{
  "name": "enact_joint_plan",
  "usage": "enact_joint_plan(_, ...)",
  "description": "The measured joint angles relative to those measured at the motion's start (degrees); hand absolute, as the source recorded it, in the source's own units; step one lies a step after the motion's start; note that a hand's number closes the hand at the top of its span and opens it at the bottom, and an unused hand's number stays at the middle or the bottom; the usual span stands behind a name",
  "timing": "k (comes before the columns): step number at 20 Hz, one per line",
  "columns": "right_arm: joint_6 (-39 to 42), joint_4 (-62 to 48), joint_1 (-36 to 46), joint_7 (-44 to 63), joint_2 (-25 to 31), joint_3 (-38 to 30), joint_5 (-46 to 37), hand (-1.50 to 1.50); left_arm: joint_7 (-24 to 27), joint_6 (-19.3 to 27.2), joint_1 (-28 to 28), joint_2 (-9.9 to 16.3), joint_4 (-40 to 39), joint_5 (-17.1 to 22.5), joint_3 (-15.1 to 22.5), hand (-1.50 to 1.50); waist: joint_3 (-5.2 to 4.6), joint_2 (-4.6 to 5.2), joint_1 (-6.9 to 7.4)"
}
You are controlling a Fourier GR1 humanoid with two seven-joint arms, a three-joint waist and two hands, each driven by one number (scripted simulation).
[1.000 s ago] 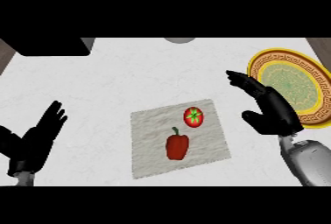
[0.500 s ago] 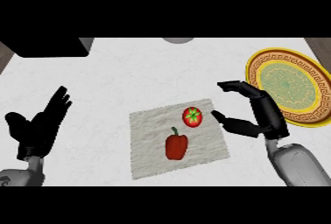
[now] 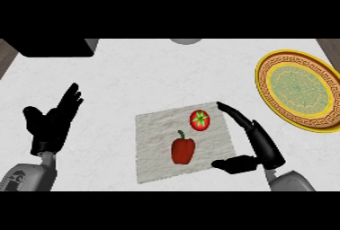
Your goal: Pick the bell pepper from the placemat and place it in the plate
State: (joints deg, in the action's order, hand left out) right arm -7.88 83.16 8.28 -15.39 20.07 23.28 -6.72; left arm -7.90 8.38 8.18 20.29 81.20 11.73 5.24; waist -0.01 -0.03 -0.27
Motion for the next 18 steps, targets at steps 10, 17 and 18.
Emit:
enact_joint_plan(10, 6.53, 11.02, 2.48, 19.56, 1.29, 3.82, -8.78, -1.50, -0.80, -1.08, 0.80, -1.38, -0.37, -1.81, -1.47, 0.00, -0.02, -0.04, 0.25)
enact_joint_plan(17, 13.07, 12.17, 5.59, 30.46, 0.96, 6.92, -14.19, -1.50, -0.70, -2.71, 1.34, -1.47, -1.18, -1.89, -2.99, 0.00, -0.01, 0.00, 0.37)
enact_joint_plan(18, 13.42, 11.80, 5.59, 30.88, 0.93, 7.29, -15.52, -1.50, -1.04, -2.80, 1.36, -1.45, -0.88, -1.93, -3.23, 0.00, -0.03, -0.01, 0.37)
